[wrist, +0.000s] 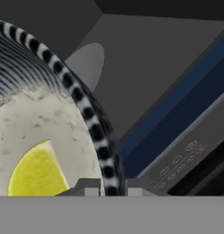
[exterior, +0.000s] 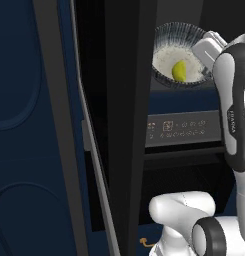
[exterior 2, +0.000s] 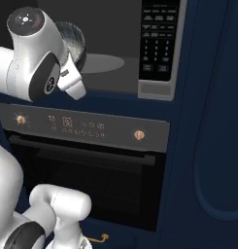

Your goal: Pick the lemon wedge from the sink and place it in the bowl. Then pick the bowl and place it in the microwave. Then close the microwave door and press the start button.

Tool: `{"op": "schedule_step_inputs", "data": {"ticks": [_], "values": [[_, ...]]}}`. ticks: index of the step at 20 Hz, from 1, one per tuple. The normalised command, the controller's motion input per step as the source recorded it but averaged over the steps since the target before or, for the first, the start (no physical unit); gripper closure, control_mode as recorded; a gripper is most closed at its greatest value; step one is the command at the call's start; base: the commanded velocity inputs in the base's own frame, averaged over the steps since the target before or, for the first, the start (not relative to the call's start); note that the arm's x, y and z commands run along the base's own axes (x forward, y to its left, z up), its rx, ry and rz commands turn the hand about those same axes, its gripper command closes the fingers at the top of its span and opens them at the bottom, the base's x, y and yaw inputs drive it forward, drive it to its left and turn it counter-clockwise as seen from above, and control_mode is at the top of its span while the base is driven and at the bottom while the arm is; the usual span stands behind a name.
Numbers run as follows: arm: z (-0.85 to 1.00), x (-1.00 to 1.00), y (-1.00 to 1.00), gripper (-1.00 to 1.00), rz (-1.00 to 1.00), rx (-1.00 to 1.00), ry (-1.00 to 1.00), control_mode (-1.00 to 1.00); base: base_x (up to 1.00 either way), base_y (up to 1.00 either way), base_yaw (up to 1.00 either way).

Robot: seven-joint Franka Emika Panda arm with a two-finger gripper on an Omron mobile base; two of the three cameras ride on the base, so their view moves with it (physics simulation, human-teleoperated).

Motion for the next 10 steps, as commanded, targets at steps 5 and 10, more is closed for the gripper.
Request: {"op": "schedule_step_inputs", "data": {"ticks": [5,10], "values": [[0.1,0.59,-0.13,1.0,-0.02,0.0,0.0,-1.0,0.0,0.0,0.0],[0.0,0.59,0.0,1.0,-0.01,0.0,0.0,-1.0,0.0,0.0,0.0]]}}
